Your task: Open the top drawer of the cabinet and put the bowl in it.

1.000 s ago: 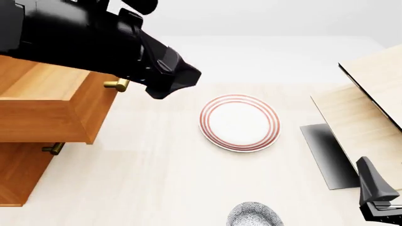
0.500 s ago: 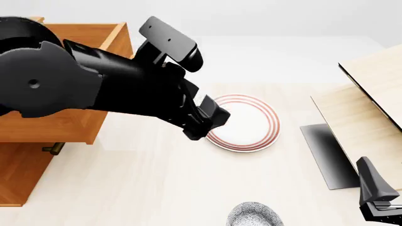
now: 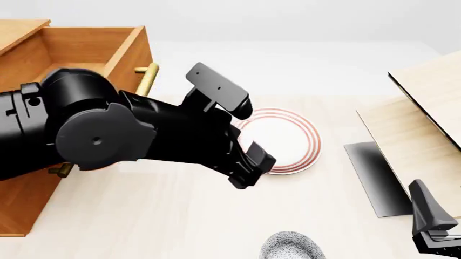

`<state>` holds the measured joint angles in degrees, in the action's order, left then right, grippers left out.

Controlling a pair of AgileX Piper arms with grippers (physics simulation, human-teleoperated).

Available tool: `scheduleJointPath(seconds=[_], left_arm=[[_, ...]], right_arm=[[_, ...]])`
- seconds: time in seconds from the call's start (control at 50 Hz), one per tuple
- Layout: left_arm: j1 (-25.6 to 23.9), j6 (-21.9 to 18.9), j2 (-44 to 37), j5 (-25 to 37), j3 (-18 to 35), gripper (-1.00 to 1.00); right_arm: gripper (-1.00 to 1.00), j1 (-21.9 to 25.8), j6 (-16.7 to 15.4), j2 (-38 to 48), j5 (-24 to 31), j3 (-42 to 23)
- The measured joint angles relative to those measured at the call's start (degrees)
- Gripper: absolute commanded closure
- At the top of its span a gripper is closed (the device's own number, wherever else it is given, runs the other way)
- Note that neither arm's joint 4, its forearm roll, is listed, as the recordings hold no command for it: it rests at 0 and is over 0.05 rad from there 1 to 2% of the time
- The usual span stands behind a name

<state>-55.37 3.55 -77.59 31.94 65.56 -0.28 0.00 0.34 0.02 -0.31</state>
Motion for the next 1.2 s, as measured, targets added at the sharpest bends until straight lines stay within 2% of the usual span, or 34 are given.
scheduleJointPath(seconds=[1.2], left_arm=[[-6.68,7.63,-12.70,-10.40,-3.69,-1.00]], right_arm=[[-1.00,-0.02,0.01,0.05,-0.05,0.00]])
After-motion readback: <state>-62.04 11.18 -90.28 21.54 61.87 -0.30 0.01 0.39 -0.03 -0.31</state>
